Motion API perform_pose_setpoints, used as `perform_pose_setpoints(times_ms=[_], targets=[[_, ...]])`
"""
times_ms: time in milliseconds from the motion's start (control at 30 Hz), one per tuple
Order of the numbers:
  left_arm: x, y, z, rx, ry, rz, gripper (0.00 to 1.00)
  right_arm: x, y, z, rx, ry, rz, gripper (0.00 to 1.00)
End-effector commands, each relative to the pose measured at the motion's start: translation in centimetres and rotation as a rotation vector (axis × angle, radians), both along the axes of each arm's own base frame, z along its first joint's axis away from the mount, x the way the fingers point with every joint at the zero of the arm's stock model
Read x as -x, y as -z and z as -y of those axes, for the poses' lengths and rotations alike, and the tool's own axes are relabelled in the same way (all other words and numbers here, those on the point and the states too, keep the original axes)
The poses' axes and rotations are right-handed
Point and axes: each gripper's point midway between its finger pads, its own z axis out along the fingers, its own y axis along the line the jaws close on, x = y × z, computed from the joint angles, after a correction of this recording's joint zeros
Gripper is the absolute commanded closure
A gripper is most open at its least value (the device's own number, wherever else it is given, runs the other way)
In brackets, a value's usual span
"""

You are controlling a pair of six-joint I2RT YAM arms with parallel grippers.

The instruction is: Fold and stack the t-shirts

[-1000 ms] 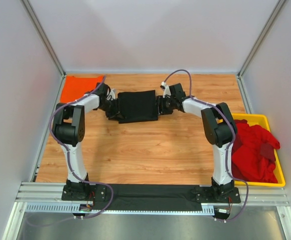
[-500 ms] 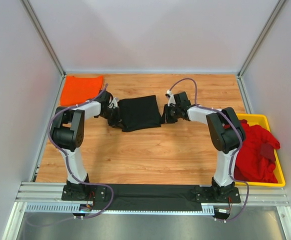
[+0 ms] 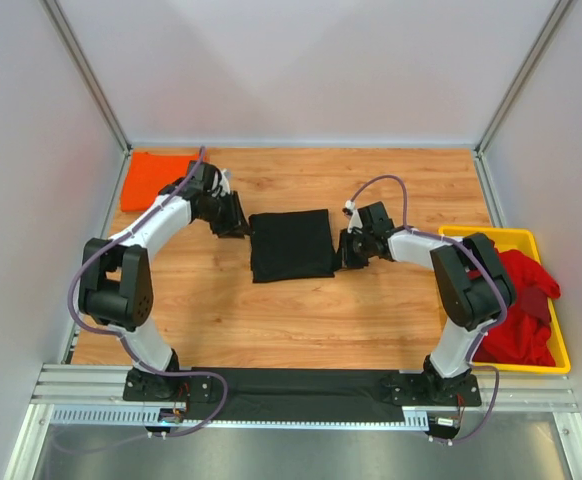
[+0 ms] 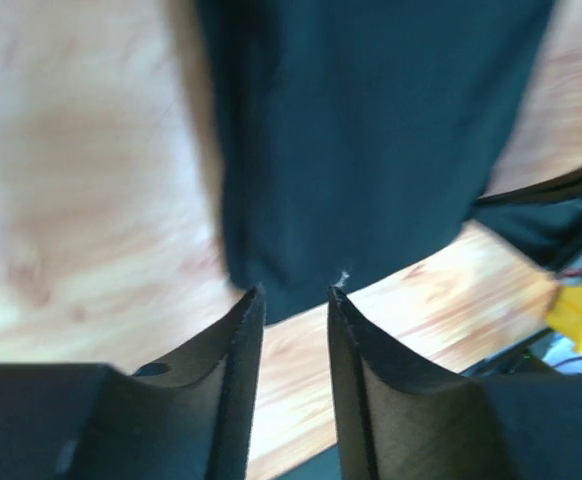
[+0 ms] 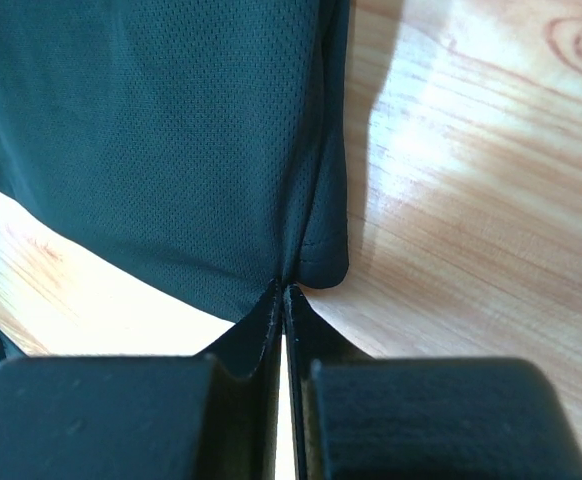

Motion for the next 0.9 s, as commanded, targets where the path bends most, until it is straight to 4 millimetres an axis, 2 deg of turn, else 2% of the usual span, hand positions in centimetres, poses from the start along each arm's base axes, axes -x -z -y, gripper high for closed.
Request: perform_pose_setpoints(times_ms=[0, 33, 200, 233, 267, 333, 367, 400, 433, 500, 533, 633, 733, 800, 867], targets=[[-3.5, -3.0, 2.4, 0.107, 0.064, 0.120, 0.62, 0.2, -0.7, 0.6, 0.028, 0.001, 0.022, 0.98], [-4.1, -3.0, 2.8, 0.118, 0.077, 0.129, 0.63, 0.2, -0.8, 0.5, 0.029, -0.003, 0.022, 0.98], [-7.4, 0.2, 3.3, 0.103, 0.097, 0.096, 0.66, 0.4, -0.8, 0.8, 0.047, -0.001, 0.021, 0.99], [-8.5, 0.0, 3.4, 0.105, 0.099, 0.112, 0.66, 0.4, -0.7, 0.9, 0.052, 0.002, 0.019, 0.99], [-9.1, 1.9, 3.1, 0.090, 0.086, 0.079, 0.66, 0.5, -0.6, 0.9, 0.051, 0.004, 0.014, 0.99], [-10.9, 2.1, 2.8, 0.089, 0.073, 0.092, 0.66, 0.7, -0.4, 0.9, 0.048, 0.010, 0.000, 0.99], [-11.6, 3.3, 2.4, 0.095, 0.057, 0.067, 0.66, 0.8, -0.3, 0.9, 0.047, 0.012, -0.004, 0.99], [-12.2, 3.4, 2.3, 0.107, 0.051, 0.068, 0.66, 1.1, -0.1, 1.0, 0.048, 0.015, -0.014, 0.99], [-13.4, 3.0, 2.3, 0.126, 0.046, 0.089, 0.66, 1.2, 0.0, 1.0, 0.048, 0.019, -0.017, 0.99], [-14.5, 1.5, 2.0, 0.171, 0.037, 0.110, 0.66, 1.4, 0.2, 1.1, 0.051, 0.022, -0.020, 0.99], [-15.3, 0.0, 1.8, 0.180, 0.039, 0.146, 0.66, 1.5, 0.4, 1.2, 0.054, 0.024, -0.026, 0.99], [-16.1, -2.9, 0.9, 0.181, 0.043, 0.206, 0.64, 1.5, 0.4, 1.2, 0.051, 0.027, -0.026, 0.99], [-15.5, -4.5, 0.8, 0.186, 0.065, 0.223, 0.62, 1.4, 0.2, 1.0, 0.041, 0.032, -0.023, 0.99], [-14.8, -4.6, 0.9, 0.196, 0.073, 0.211, 0.62, 1.3, 0.1, 1.0, 0.039, 0.036, -0.022, 0.99], [-13.5, -3.9, 1.0, 0.206, 0.074, 0.176, 0.62, 1.2, 0.0, 1.0, 0.038, 0.037, -0.018, 0.99]])
